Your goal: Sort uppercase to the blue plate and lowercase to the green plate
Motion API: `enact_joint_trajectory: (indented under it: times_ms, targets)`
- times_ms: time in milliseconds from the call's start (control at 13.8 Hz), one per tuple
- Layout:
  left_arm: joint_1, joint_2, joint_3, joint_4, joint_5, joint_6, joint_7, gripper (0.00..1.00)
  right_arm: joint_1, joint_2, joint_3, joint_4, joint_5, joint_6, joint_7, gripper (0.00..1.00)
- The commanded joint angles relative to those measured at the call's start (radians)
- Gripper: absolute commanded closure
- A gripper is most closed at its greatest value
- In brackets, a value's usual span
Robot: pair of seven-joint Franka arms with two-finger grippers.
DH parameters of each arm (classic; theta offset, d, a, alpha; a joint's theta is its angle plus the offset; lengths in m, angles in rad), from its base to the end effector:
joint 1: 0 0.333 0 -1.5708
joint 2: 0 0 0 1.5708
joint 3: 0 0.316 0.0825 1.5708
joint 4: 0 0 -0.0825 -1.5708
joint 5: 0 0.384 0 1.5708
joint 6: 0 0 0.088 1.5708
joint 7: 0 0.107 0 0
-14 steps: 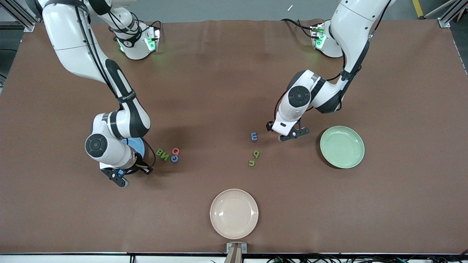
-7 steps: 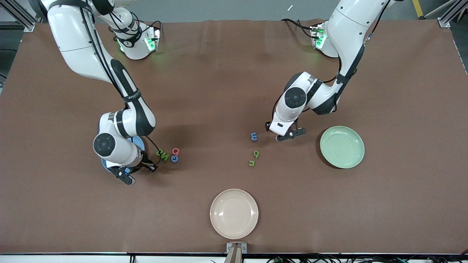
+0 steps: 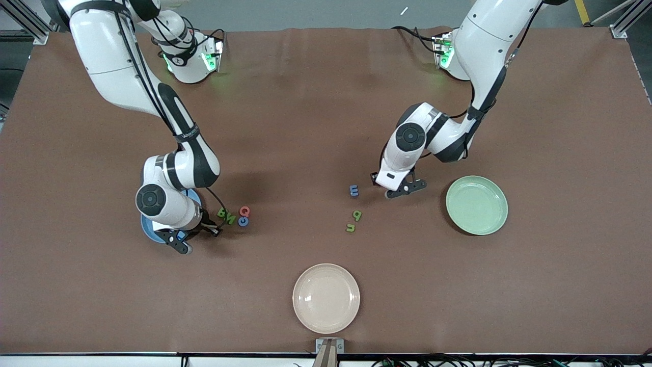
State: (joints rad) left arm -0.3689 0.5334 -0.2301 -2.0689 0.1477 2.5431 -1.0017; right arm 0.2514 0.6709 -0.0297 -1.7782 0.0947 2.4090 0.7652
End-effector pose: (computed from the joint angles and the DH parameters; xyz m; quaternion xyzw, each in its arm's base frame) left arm 0.4804 -0.3310 0.1720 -0.9879 -0.1530 0.0268 0.0016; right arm 0.6370 0.1455 0.1761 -0.9536 0.2997 0.0276 0.0098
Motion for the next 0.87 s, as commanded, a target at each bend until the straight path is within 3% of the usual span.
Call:
enact_joint_trajectory:
  times_ms: [0,435,798]
  targets:
    - [-0.005,0.002,0.005,0.001,0.024,0.011,-0.037,0.52,0.052,-0.022,-0.004,-0.064,0.005,0.009,0.071,0.50]
    - [-0.004,-0.003,0.005,-0.002,0.026,0.009,-0.055,0.71,0.075,-0.068,-0.006,-0.104,-0.004,-0.034,0.086,0.50]
    - [0.024,-0.085,0.003,-0.002,0.026,-0.024,-0.046,0.73,0.078,-0.140,-0.006,-0.207,-0.006,-0.037,0.086,0.50]
